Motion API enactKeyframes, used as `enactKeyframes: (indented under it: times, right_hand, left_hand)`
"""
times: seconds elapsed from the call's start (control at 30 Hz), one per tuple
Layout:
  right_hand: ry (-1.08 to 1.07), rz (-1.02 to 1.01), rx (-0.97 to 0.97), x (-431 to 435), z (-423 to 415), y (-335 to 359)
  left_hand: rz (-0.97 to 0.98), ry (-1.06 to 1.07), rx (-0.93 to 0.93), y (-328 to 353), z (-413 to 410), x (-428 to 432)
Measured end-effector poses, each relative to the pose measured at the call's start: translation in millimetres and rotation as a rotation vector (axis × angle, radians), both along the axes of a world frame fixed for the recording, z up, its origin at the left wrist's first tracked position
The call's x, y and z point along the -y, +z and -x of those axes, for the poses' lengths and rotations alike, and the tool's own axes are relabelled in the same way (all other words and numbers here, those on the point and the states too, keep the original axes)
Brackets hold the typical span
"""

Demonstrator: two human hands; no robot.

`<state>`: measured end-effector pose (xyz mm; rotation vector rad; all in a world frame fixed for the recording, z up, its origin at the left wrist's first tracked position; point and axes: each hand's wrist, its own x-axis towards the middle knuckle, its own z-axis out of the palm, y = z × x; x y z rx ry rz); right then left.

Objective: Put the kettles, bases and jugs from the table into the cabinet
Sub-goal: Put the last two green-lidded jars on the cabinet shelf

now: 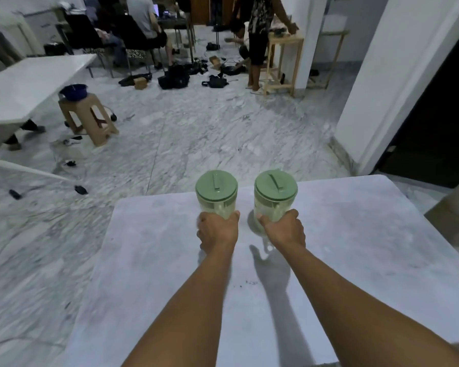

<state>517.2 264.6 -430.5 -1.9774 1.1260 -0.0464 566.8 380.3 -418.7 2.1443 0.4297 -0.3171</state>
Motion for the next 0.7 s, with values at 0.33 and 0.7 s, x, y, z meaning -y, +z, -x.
enactKeyframes:
  times: [0.33, 0.7]
  right_hand:
    - [-0.042, -0.016, 0.087, 11.4, -2.4, -2.6]
    - [-0.412, -0.071, 0.482, -4.9, 79.4, 124.5]
  left_hand:
    - [0.138, -0.08, 0.093, -4.9, -9.7, 6.6]
    - [0.499, -0.294, 0.334, 123.5, 46.8, 13.8]
